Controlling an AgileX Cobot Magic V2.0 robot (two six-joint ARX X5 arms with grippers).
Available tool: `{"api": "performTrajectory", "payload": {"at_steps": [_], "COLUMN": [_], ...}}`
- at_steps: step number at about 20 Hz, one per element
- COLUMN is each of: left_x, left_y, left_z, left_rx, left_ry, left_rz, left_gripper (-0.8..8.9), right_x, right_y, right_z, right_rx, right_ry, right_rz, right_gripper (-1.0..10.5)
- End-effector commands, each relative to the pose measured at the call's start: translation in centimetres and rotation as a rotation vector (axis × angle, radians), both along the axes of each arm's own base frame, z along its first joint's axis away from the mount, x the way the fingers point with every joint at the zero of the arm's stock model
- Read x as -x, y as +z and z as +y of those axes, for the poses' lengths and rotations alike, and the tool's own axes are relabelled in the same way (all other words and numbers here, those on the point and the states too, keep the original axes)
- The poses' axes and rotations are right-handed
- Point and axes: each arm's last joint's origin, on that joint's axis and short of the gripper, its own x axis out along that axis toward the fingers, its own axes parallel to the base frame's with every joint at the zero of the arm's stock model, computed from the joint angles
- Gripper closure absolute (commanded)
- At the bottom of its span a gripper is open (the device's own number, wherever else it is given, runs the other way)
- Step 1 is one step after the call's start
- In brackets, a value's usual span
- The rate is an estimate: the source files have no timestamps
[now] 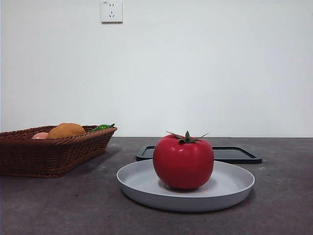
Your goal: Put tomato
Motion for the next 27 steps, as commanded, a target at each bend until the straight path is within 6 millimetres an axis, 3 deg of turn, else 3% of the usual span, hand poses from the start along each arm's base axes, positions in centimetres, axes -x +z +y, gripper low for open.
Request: {"api": "performTrajectory", "payload": {"at_steps": [1, 8, 12, 18, 27], "left_x": [0.0, 0.0, -0.1, -0.1, -0.1], "left_y": [0.5, 0.5, 0.5, 0.5, 0.5], "left_z": [-0.1, -0.1, -0.1, -0.1, -0.1], "left_rx": [0.004, 0.005, 0.005, 0.006, 0.007], "left_ry": [-0.012, -0.012, -0.012, -0.012, -0.012], "left_rz": [-0.025, -0.025, -0.026, -0.029, -0.030], "left_gripper": [2.20, 2.20, 2.20, 2.20, 2.21], "right_x": [-1.6, -7.0, -9.0, -10.6, -11.2], "right_y": [-0.2, -3.8, -6.3, -9.7, -13.3], "right_z": [1.1, 5.8, 8.3, 11.4, 14.5], "right_rx": [0.007, 0.041, 0.116, 0.150, 0.248], "right_ry": [0.045, 0.161, 0.169, 0.232, 0.258], "right_rz": [0.005, 0.084, 0.106, 0.156, 0.184], "right_gripper": [4.9, 4.5, 4.4, 3.9, 3.9]}}
